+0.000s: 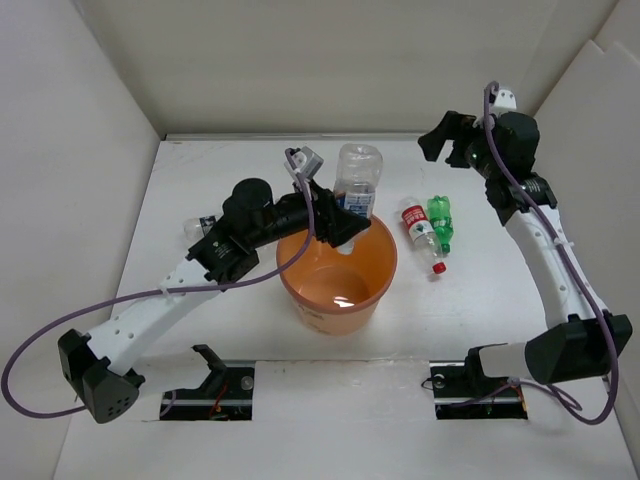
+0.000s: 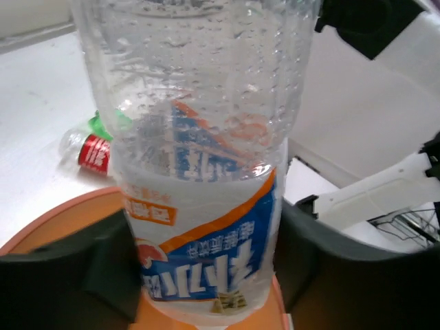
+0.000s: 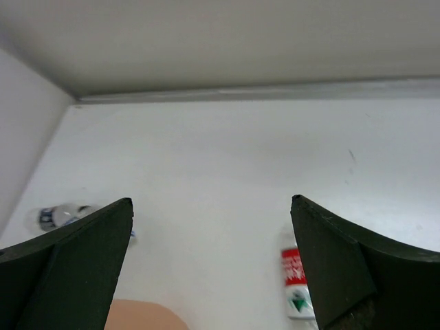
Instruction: Put the plastic bottles in the bin
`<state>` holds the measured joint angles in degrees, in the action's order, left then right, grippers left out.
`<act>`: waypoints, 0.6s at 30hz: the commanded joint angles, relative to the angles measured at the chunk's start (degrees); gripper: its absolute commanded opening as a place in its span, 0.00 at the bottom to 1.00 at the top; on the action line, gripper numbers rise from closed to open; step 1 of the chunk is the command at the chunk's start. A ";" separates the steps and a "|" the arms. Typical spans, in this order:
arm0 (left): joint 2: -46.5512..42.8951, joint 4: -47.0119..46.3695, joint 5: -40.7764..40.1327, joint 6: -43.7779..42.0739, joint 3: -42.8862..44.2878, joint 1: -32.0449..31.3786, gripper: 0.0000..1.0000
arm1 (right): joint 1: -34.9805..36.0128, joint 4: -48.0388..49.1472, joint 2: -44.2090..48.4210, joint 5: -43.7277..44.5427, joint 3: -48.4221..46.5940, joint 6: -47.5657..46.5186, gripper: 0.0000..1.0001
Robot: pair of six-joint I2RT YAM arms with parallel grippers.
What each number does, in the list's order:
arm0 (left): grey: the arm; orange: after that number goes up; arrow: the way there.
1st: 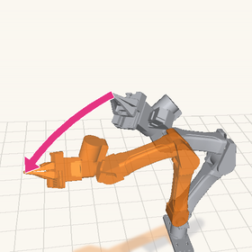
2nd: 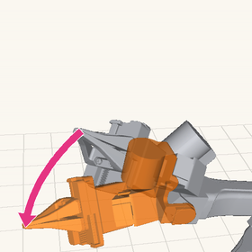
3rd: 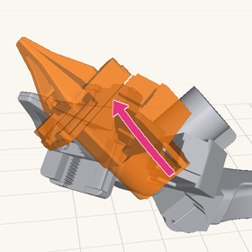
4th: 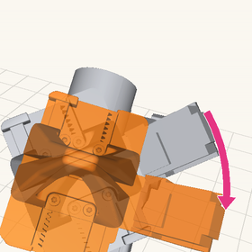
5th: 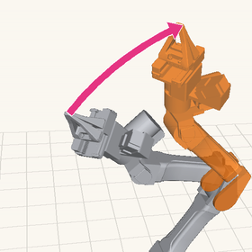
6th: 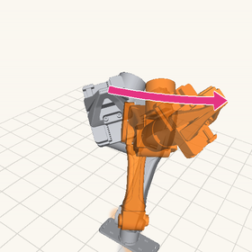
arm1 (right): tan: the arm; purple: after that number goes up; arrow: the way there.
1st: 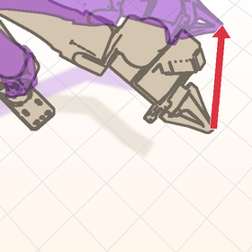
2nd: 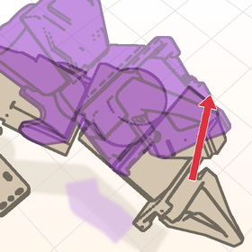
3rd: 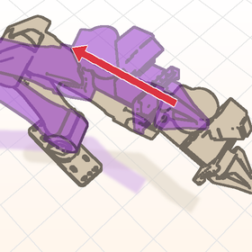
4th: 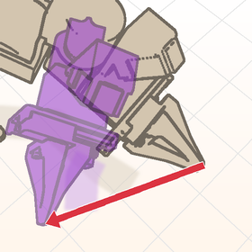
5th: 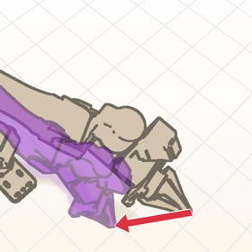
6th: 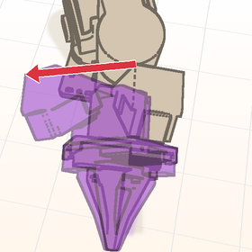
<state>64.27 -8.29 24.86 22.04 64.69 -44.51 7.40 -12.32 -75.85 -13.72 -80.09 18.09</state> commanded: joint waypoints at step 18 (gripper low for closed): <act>-2.84 12.23 -22.46 4.13 9.28 0.04 0.99 | -5.73 -12.91 -18.88 16.35 2.58 -7.28 1.00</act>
<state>61.34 -0.32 13.02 23.16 66.96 -44.56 2.15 -24.69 -93.56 1.61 -77.97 12.12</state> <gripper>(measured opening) 0.990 1.001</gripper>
